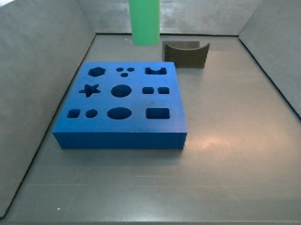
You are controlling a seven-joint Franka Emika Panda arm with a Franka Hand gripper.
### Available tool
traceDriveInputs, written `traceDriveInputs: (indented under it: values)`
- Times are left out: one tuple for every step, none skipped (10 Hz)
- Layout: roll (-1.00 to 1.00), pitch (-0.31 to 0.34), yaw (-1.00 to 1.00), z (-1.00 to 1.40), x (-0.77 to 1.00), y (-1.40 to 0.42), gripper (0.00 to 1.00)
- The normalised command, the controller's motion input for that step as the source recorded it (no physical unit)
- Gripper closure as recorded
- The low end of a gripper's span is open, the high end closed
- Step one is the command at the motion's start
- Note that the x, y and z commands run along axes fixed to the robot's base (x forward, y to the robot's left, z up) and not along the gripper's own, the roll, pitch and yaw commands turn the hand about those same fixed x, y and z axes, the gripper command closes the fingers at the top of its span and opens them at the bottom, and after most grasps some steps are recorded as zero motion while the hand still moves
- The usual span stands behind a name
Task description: Insert the oval object.
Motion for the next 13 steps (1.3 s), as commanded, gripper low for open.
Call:
traceDriveInputs:
  values:
    - [0.03, 0.0, -0.13, -0.15, -0.2, 0.0, 1.0]
    - [0.0, -0.081, -0.17, -0.56, -0.33, -0.08, 1.0]
    - [0.0, -0.07, -0.13, -0.79, -0.26, -0.37, 1.0]
    - [0.0, -0.059, -0.1, -0.91, -0.16, -0.5, 1.0]
    - [0.14, 0.0, 0.0, -0.8, -0.19, -0.62, 1.0]
    - [0.16, 0.0, 0.16, -0.73, -0.18, -0.53, 1.0]
    - [0.02, 0.0, 0.06, -0.59, -0.05, -0.28, 1.0]
    - [0.04, 0.019, -0.18, -0.4, -0.06, -0.05, 1.0]
    - [0.0, 0.0, -0.31, -0.25, 0.0, 0.0, 1.0]
    - [0.01, 0.003, -0.34, -0.31, -0.02, 0.0, 1.0]
    - [-0.03, 0.0, -0.33, -0.35, -0.09, -0.02, 1.0]
    - [-0.09, 0.0, -0.14, -0.25, 0.0, -0.03, 1.0]
    - [-0.06, 0.0, -0.1, -0.25, 0.0, -0.06, 1.0]
